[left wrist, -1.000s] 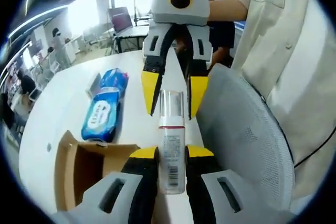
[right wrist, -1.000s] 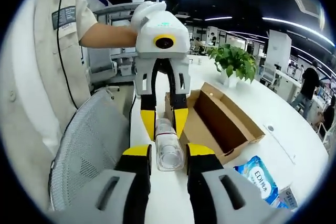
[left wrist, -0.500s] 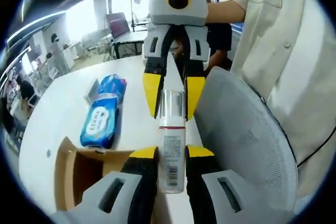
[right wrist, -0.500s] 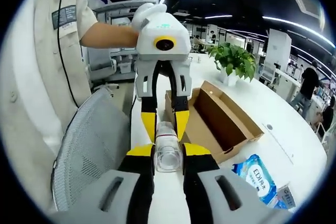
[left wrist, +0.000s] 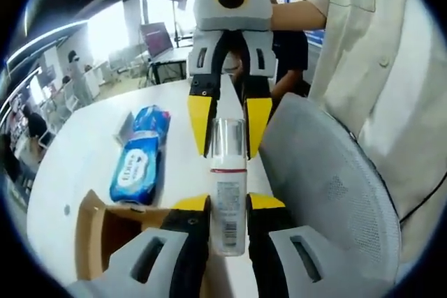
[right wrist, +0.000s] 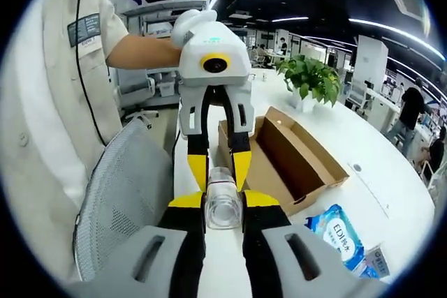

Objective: Operate the shoe box by opening the lid, removing the specified soft item, and placing it in the target area until the item is outside and the box remains undamaged.

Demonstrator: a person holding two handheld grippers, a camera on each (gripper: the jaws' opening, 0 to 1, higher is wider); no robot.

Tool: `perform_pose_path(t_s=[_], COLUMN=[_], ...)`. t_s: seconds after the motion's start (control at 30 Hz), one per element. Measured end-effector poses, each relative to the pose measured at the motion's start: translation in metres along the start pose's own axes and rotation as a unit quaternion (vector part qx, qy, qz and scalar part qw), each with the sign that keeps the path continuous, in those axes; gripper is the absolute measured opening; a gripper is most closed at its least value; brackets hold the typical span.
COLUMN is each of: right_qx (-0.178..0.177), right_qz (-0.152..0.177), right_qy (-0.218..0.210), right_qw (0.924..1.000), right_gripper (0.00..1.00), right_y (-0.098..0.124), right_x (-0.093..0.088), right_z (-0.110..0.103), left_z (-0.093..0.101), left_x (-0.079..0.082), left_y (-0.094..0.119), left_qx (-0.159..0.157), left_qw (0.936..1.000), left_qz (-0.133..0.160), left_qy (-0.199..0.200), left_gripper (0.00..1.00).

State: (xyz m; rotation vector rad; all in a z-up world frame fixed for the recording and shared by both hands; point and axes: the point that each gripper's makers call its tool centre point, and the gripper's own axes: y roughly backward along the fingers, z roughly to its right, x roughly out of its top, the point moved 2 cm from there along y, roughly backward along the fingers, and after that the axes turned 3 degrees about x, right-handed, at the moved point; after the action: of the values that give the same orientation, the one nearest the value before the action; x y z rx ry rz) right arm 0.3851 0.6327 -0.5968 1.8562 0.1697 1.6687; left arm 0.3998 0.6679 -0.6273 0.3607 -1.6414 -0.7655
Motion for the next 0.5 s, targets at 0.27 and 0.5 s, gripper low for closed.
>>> perform_pose_path(t_s=[0.27, 0.5], right_qx=[0.007, 0.014], right_qz=[-0.008, -0.021], right_qy=[0.005, 0.013], right_qw=[0.9999, 0.9996], right_gripper=[0.15, 0.15], right_y=[0.001, 0.002], right_x=[0.001, 0.002], right_z=[0.005, 0.011], left_z=[-0.008, -0.018], left_x=[0.0, -0.009], left_y=[-0.002, 0.002], left_qx=[0.013, 0.043], left_qw=[0.9998, 0.9987], left_qz=[0.011, 0.014], left_qy=[0.005, 0.024], left_gripper=[0.24, 0.32])
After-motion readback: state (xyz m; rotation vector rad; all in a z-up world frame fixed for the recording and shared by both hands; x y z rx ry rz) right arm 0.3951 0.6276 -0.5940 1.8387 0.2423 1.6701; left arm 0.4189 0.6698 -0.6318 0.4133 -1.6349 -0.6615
